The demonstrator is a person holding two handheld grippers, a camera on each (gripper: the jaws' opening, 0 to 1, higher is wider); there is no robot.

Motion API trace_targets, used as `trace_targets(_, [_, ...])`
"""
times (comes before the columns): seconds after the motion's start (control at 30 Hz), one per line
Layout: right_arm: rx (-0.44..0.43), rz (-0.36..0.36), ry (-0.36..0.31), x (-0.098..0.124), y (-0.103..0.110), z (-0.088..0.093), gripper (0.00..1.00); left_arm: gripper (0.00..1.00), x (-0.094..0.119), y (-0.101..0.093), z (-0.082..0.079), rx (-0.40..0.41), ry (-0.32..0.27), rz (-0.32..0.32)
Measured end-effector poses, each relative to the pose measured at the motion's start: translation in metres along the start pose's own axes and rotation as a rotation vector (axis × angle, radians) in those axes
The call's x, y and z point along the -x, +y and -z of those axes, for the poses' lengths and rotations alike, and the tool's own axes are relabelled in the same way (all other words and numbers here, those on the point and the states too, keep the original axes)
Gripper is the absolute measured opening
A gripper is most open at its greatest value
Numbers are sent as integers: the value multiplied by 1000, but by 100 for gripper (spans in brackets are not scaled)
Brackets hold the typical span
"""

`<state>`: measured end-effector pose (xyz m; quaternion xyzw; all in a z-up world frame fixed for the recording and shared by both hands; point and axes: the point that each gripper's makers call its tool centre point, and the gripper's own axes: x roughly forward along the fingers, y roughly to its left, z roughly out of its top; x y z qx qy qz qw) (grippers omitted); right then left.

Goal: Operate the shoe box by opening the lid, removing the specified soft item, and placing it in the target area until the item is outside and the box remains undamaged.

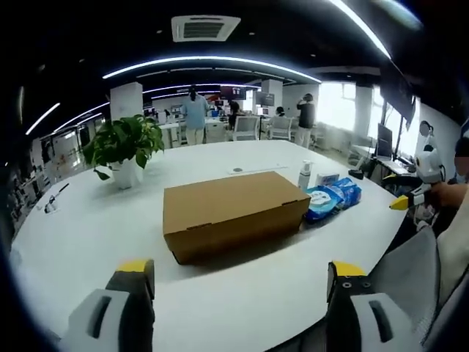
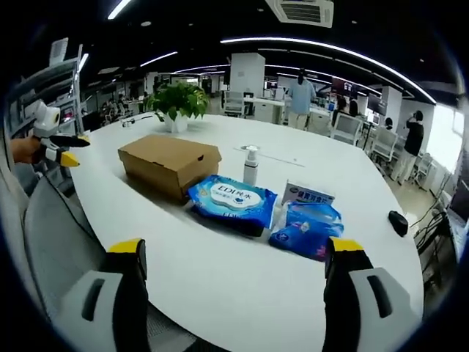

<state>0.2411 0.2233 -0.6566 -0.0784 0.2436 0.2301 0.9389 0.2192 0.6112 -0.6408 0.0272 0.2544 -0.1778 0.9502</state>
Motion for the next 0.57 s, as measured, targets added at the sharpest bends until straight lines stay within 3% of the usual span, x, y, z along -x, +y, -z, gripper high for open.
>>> trace_targets(0.57, [-22,8,5,0,3,3,96,100,3,-2,0,-19,-8,-8])
